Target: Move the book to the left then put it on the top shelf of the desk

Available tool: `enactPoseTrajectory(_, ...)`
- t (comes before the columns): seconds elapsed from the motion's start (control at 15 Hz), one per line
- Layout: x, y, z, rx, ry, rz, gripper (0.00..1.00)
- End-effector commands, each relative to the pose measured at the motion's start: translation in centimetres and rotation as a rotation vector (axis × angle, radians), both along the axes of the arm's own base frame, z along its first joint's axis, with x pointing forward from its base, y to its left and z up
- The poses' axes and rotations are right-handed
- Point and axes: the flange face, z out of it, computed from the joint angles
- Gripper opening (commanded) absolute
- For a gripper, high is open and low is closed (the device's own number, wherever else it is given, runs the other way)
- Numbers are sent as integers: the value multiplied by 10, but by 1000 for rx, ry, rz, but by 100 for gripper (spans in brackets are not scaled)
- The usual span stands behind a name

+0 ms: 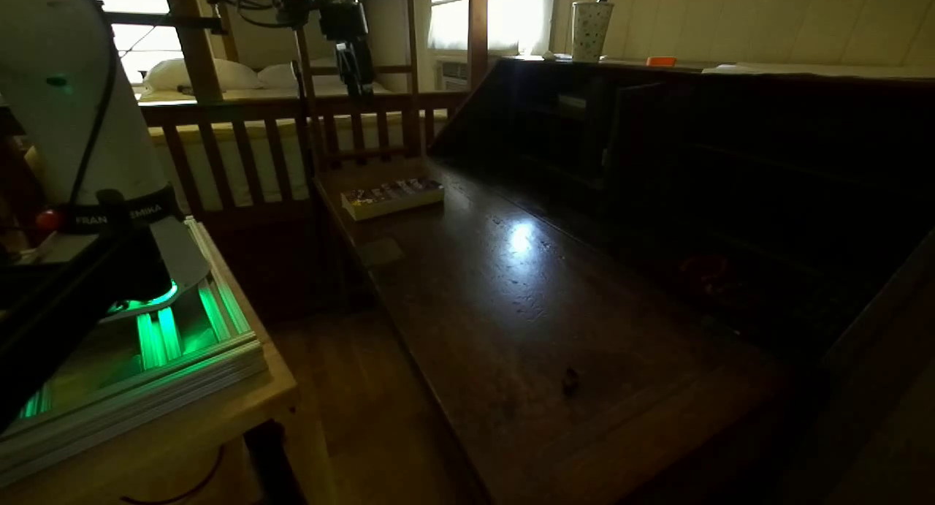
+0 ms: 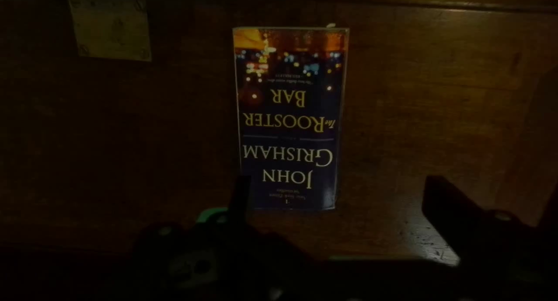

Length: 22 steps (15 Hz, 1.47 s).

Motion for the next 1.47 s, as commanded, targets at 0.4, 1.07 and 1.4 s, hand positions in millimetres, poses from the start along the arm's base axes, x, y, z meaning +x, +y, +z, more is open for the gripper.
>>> enactPoseTrajectory(0.4,24,-29,-99,69,-31,14,100)
enactPoseTrajectory(1.07,19,-33,-157,88,44,-22,100)
enactPoseTrajectory(1.4,21,-22,-170,139,32,-40,100)
